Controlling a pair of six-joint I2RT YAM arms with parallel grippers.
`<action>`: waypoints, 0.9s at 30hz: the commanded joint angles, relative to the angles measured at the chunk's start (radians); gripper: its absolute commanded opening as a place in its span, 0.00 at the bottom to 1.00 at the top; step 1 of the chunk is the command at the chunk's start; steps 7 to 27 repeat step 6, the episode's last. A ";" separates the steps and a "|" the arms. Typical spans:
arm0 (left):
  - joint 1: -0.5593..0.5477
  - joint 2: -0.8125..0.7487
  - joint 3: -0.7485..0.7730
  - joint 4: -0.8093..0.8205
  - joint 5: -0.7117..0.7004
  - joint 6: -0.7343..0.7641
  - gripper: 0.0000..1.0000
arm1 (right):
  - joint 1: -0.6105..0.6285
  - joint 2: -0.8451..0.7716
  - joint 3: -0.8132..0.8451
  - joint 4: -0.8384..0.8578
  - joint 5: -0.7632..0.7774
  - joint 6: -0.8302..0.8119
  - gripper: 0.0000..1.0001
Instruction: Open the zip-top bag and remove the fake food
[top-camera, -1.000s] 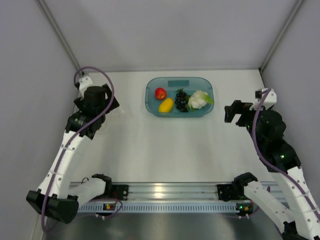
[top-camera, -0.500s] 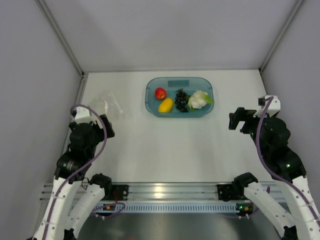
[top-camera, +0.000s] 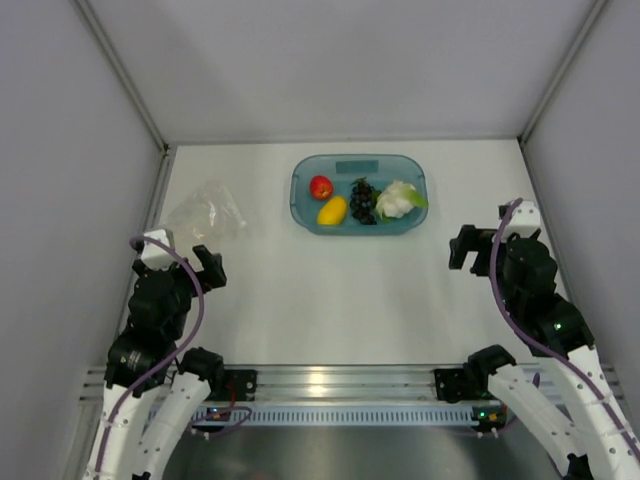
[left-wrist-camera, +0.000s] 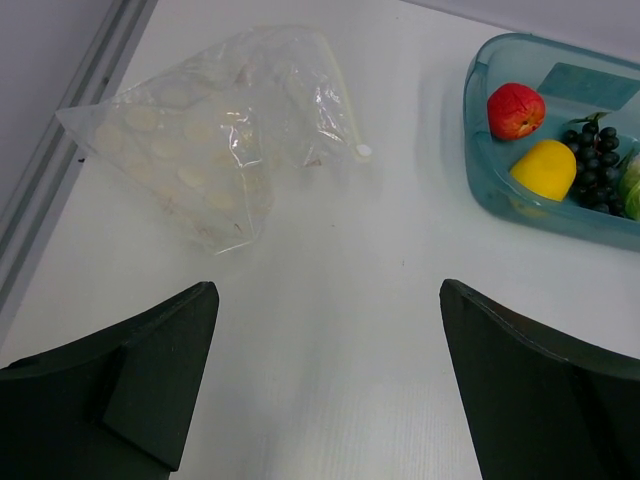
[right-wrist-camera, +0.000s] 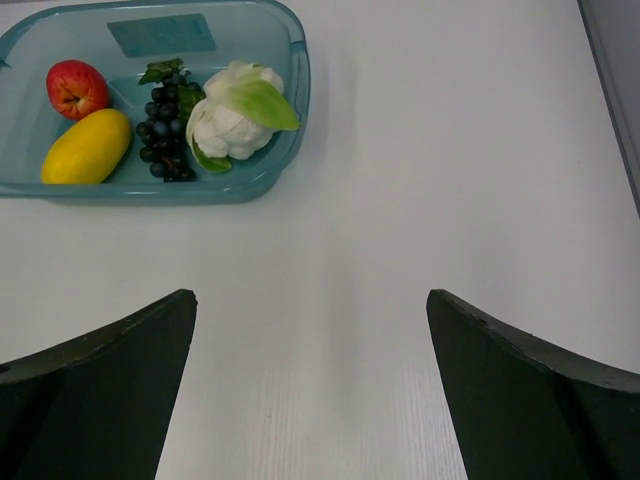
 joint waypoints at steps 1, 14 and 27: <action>0.003 0.011 -0.004 0.061 0.012 0.007 0.98 | 0.004 -0.001 -0.007 0.058 0.003 0.015 0.99; 0.003 0.026 0.005 0.063 0.009 0.011 0.98 | 0.004 0.016 -0.011 0.059 0.000 0.018 0.99; 0.003 0.026 0.005 0.063 0.009 0.011 0.98 | 0.004 0.016 -0.011 0.059 0.000 0.018 0.99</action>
